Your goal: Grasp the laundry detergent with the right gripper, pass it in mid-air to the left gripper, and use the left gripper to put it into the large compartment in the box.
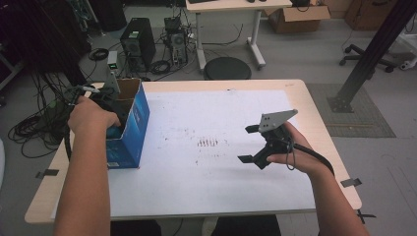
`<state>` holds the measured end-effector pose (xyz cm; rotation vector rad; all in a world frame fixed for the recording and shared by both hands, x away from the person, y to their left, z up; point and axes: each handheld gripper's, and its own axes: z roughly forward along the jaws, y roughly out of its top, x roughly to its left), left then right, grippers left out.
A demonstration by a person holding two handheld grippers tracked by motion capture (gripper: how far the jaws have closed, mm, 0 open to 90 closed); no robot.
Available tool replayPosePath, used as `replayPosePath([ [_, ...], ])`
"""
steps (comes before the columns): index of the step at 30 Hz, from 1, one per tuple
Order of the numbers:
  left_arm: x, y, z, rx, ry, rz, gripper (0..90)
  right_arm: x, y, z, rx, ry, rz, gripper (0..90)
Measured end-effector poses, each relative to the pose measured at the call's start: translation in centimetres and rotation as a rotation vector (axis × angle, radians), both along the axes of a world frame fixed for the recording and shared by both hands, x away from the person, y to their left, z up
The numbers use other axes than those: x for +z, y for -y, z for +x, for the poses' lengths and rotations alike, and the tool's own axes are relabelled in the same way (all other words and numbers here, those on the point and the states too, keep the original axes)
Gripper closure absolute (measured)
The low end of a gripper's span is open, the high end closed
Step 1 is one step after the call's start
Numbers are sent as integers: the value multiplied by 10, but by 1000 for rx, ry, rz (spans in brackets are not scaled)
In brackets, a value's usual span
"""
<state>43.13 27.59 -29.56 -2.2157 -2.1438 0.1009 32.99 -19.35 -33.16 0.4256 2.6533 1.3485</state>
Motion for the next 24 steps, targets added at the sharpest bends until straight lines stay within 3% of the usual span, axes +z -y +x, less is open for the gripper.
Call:
replayPosePath([
  [14,0,-1,-1,2,8,-11,378,-1,1,-1,9,-1,-1,11],
  [24,4,1,-2,-6,18,-24,324,-1,1,-1,10,1,5,11],
])
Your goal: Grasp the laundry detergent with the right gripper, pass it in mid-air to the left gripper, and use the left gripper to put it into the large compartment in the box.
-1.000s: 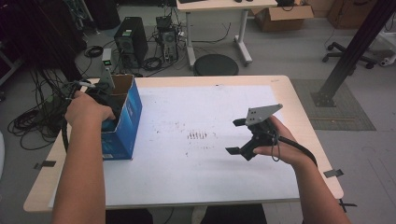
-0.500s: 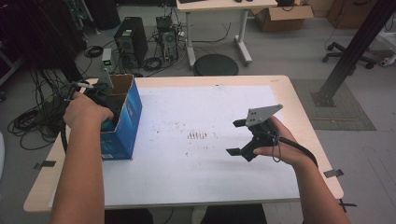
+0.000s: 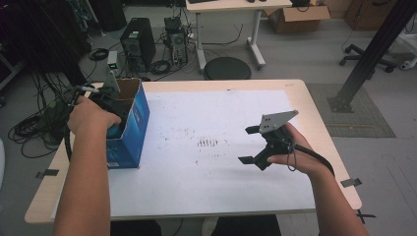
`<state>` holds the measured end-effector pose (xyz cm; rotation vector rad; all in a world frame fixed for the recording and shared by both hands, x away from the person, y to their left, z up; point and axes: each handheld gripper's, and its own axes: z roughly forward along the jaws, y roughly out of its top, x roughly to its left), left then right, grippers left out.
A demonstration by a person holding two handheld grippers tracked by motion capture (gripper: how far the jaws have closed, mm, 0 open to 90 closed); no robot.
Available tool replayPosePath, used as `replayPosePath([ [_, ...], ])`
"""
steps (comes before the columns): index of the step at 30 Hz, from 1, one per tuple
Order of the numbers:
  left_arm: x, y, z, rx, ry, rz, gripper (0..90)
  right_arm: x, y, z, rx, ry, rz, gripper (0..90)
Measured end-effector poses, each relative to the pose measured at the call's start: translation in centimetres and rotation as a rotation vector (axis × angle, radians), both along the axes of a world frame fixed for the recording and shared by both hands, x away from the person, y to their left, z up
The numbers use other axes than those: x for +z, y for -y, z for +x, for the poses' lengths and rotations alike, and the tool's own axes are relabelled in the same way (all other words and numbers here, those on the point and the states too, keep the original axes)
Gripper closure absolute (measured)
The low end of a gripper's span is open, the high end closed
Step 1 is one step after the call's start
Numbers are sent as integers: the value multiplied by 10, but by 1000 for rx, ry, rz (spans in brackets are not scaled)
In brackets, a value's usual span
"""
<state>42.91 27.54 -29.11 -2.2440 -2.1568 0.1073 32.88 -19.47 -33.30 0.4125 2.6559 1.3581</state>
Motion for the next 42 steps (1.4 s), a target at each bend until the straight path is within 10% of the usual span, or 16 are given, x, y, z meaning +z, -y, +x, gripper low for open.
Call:
replayPosePath([
  [27,42,8,-10,-3,52,29,228,7,-1,-3,16,16,15,11],
  [42,78,30,-23,-98,70,48,123,18,0,-7,24,33,20,11],
])
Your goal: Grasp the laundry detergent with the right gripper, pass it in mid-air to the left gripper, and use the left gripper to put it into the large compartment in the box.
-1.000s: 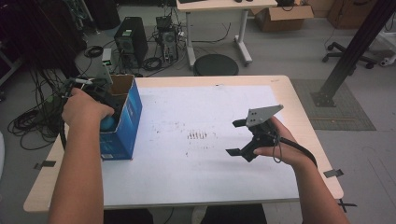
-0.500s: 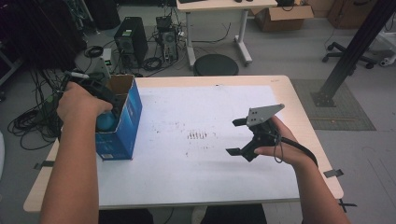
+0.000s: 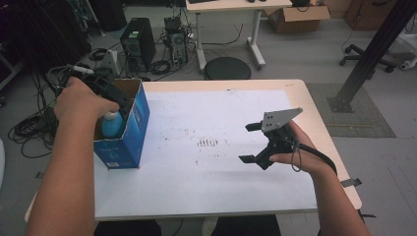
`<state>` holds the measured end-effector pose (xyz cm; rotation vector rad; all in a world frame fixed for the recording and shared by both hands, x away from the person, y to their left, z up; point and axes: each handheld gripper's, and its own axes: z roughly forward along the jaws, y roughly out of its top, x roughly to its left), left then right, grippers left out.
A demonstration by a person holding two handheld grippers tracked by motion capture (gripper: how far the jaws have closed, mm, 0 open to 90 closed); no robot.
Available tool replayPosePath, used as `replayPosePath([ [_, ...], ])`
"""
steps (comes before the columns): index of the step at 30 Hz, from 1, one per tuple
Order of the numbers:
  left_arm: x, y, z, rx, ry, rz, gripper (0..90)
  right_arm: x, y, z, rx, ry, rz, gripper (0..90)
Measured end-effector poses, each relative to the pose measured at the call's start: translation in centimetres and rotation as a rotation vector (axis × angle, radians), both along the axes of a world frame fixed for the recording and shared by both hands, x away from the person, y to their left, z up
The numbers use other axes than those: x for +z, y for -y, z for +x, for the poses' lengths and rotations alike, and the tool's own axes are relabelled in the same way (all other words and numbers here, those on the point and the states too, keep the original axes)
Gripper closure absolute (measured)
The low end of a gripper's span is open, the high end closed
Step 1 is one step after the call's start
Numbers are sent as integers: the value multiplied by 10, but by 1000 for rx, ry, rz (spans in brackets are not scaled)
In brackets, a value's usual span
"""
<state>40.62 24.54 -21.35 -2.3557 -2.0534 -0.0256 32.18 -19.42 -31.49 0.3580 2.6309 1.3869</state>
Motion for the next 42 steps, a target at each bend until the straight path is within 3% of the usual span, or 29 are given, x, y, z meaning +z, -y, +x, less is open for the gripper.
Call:
replayPosePath([
  [4,8,11,-3,-33,8,7,93,3,0,-2,4,7,-1,11],
  [9,14,26,-7,-83,-7,50,20,6,2,-4,4,15,1,11],
  [16,27,56,-15,-191,-8,70,2,12,6,-6,2,23,-8,12],
  [20,36,80,-21,-308,7,69,2,20,6,-4,0,28,-32,12],
  [24,40,103,-28,-458,12,55,2,30,7,-1,12,36,-65,13],
  [28,41,118,-35,-558,25,25,2,41,7,2,21,39,-113,13],
  [37,26,144,-49,-855,-50,68,2,54,8,12,43,23,-259,17],
  [42,13,156,-53,-948,-70,77,2,51,6,17,68,-8,-349,21],
])
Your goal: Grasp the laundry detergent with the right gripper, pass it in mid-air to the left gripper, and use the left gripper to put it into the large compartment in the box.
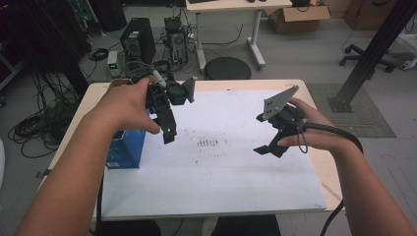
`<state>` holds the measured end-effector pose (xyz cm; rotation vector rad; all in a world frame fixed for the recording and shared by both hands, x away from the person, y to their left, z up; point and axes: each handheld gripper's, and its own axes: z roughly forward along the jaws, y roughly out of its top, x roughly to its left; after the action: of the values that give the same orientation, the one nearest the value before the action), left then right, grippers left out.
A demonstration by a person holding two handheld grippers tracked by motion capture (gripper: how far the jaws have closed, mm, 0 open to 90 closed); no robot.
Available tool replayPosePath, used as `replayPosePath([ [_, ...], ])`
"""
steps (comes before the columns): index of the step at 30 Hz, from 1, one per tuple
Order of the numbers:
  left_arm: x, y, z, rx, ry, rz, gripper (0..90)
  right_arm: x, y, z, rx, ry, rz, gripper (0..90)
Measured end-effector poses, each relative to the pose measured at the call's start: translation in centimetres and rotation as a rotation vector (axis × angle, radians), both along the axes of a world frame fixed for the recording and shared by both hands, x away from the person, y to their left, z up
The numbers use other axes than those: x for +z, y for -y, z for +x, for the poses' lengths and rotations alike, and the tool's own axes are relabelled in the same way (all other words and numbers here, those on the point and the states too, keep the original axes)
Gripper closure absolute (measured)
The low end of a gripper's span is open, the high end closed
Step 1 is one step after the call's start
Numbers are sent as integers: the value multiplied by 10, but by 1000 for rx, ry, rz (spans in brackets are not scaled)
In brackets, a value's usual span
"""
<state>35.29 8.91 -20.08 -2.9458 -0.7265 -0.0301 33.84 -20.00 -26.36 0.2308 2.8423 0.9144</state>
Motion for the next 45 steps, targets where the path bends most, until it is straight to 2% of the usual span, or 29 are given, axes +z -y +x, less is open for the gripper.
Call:
replayPosePath([
  [2,-4,4,-2,-37,-11,-10,2,-2,-1,1,6,-13,-37,23],
  [9,-14,12,-11,-172,-47,-38,2,-6,-2,3,24,-36,-110,26],
  [13,-20,14,-13,-214,-66,-42,2,-3,-3,5,26,-54,-148,26],
  [18,-27,16,-9,-229,-75,-37,2,-4,-3,11,26,-70,-192,27],
  [23,-33,18,-4,-256,-80,-46,2,-9,-3,19,30,-84,-222,29],
  [28,-36,16,2,-260,-78,-59,2,-14,-1,27,31,-98,-257,31],
  [36,-43,15,6,-266,-78,-60,2,-24,2,29,23,-120,-276,34],
  [45,-38,19,7,-277,-75,-65,2,-19,3,27,11,-114,-270,33],
])
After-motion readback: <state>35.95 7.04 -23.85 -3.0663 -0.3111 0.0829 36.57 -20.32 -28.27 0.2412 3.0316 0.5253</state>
